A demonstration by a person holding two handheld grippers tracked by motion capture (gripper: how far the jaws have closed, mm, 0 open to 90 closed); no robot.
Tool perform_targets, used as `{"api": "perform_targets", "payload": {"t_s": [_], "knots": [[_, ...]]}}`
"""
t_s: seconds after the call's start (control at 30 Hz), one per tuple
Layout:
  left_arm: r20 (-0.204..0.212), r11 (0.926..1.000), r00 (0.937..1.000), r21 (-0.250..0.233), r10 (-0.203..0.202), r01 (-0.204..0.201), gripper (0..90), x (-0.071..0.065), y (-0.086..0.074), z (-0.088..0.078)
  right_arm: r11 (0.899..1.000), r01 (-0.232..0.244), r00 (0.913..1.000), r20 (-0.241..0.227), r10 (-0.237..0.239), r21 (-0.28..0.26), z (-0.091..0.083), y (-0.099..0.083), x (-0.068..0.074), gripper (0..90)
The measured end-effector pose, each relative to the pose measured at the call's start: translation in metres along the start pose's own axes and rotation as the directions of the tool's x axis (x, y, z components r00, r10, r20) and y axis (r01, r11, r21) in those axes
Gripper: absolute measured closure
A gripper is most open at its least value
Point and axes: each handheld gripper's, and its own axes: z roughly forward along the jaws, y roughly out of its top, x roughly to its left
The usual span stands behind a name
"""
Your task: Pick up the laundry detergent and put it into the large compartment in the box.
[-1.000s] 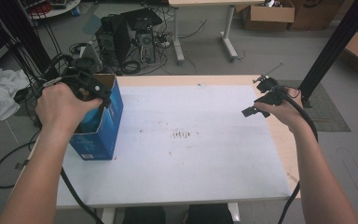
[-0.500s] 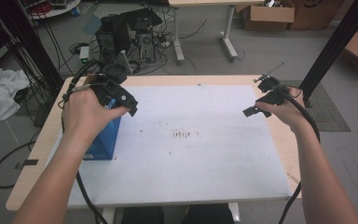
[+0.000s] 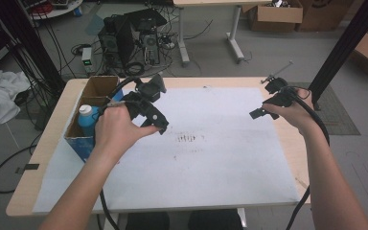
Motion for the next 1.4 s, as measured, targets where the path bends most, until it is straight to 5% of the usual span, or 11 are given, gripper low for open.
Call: {"api": "perform_targets", "payload": {"t_s": [0.4,1.4], "knots": [[0.010,0.9979,0.9980,0.018,0.063,-0.063,0.1,-0.023,0.005,0.022,1.000,-0.009,0.9999,-0.005,0.009,0.005,0.004,-0.002,-0.002,18.1],[0.038,0.9944,0.9951,0.050,0.091,-0.093,0.1,-0.027,0.005,0.032,1.000,-0.006,1.0000,-0.007,0.006,0.011,0.004,-0.001,-0.004,17.9]]}}
